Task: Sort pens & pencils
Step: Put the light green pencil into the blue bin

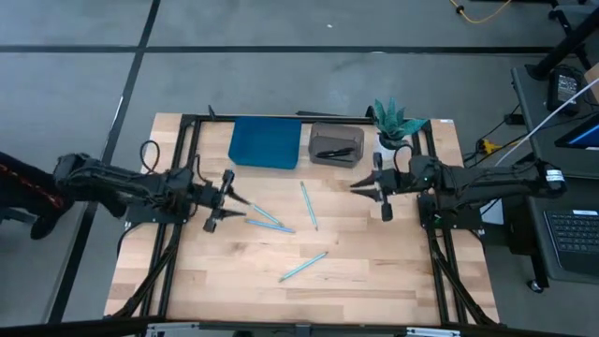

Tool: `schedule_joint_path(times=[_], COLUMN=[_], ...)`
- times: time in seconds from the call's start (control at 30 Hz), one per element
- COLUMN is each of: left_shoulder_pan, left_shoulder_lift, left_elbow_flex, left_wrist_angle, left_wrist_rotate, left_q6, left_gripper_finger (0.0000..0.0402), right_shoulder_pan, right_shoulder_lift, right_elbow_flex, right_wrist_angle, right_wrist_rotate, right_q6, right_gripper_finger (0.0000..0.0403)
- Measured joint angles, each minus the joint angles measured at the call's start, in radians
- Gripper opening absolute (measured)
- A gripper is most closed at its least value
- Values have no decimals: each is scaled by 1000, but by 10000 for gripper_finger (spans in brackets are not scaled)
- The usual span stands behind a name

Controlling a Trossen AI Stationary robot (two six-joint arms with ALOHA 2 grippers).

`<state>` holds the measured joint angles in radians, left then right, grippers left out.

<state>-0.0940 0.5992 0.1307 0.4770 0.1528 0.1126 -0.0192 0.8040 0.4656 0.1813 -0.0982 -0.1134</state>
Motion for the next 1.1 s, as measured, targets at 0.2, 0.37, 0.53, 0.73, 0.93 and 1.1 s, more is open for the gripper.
schedule_joint_path(times=[0.2, 0.37, 0.53, 0.73, 0.93, 1.1], left_shoulder_pan=[-162, -246, -287, -298, -298, -298], left_shoulder_lift=[1, 23, 30, 29, 29, 35], left_elbow_flex=[0, -1, -1, -1, -1, -1], left_wrist_angle=[26, 28, 39, 22, 25, 25], left_wrist_rotate=[45, 36, 32, 2, -6, -72], left_q6=[49, 117, 201, 223, 207, 175], left_gripper_finger=[137, 137, 137, 137, 137, 137], right_shoulder_pan=[73, 105, 117, 117, 117, 117], right_shoulder_lift=[0, 0, 0, 1, 1, 1], right_elbow_flex=[0, 0, 0, 0, 0, 0], right_wrist_angle=[22, 33, 33, 31, 27, 23], right_wrist_rotate=[0, 0, 1, 1, 1, 1], right_q6=[-47, -49, -53, -75, -79, -79], right_gripper_finger=[60, 60, 60, 60, 60, 60])
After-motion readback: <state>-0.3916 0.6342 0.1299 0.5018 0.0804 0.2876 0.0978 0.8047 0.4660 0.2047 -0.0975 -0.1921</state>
